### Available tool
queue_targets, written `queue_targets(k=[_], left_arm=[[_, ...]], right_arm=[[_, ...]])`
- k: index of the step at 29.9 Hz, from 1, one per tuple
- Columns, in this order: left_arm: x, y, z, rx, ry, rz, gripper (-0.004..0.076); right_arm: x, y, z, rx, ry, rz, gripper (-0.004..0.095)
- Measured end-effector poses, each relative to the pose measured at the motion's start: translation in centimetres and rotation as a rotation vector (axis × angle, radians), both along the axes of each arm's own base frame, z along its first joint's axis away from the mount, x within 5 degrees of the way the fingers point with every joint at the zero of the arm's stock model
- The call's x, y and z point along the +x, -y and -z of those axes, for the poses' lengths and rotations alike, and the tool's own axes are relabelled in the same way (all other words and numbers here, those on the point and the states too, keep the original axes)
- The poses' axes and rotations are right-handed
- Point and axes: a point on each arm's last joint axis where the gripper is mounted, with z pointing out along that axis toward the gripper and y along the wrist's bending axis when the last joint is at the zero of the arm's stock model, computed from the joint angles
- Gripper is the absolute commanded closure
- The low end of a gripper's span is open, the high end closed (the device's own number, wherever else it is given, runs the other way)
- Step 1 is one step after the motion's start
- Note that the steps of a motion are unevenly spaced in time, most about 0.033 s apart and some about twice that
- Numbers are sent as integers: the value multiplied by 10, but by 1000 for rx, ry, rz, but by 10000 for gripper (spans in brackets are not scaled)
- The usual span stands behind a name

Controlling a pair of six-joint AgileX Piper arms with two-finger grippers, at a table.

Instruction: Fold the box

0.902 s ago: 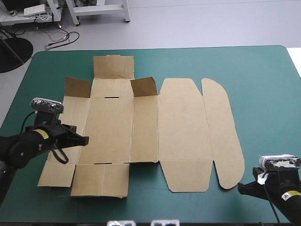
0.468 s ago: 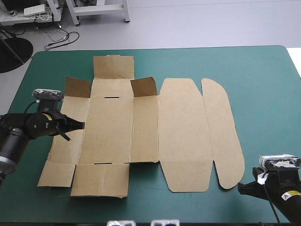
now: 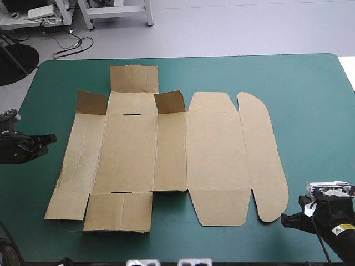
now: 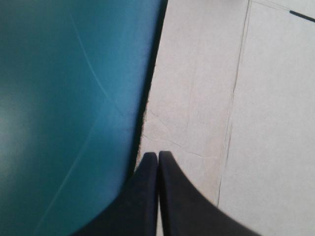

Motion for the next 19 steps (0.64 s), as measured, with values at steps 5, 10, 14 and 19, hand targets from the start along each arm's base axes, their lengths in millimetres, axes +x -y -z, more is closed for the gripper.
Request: queue_targets(k=[5, 10, 14, 19], left_arm=[[8, -18, 29, -118, -107, 12, 733], [22, -23, 57, -226, -177, 62, 734], [28, -27, 73, -255, -218, 81, 733], [28, -28, 75, -254, -227, 88, 732]], right_arm=[[2, 1, 1, -4, 26, 12, 843], [3, 2, 2, -4, 33, 16, 843], [3, 2, 2, -5, 35, 17, 843], [4, 2, 2, -5, 36, 18, 843]])
